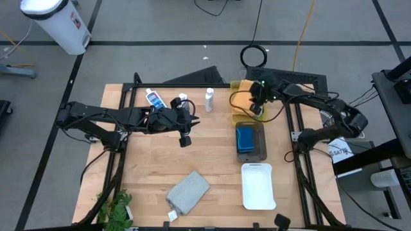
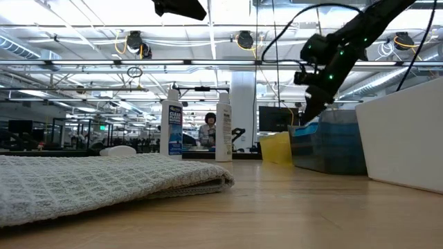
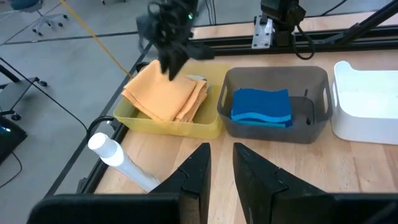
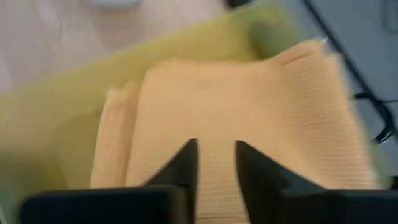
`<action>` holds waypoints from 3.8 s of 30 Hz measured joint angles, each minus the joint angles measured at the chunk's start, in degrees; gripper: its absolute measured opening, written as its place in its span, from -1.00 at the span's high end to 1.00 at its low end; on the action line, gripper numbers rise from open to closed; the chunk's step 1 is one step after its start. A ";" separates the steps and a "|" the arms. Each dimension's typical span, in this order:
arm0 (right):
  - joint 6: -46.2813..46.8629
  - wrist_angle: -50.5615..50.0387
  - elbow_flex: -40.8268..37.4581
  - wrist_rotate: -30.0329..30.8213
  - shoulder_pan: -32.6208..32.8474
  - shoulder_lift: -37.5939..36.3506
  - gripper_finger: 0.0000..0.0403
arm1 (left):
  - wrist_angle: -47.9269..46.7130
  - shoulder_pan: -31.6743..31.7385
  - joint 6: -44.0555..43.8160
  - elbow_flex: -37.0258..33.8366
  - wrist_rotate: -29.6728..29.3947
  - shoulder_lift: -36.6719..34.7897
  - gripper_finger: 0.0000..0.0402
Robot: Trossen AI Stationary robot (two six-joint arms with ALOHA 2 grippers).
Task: Pick & Place Kitchen Items
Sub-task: Put the orange towel into the yellow bin, then put the gray towel into the yellow bin
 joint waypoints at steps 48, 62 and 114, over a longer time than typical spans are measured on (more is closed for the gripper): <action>7.65 6.12 1.82 4.48 -10.71 14.92 1.00 | 0.22 1.88 -1.40 0.00 0.04 0.02 0.64; 1.41 8.52 1.80 4.46 -9.27 14.25 1.00 | 0.20 1.88 -1.55 0.00 0.07 0.02 0.64; 13.42 23.10 -15.21 9.14 41.00 -27.56 1.00 | 3.20 -15.53 1.59 -9.38 41.84 27.77 0.64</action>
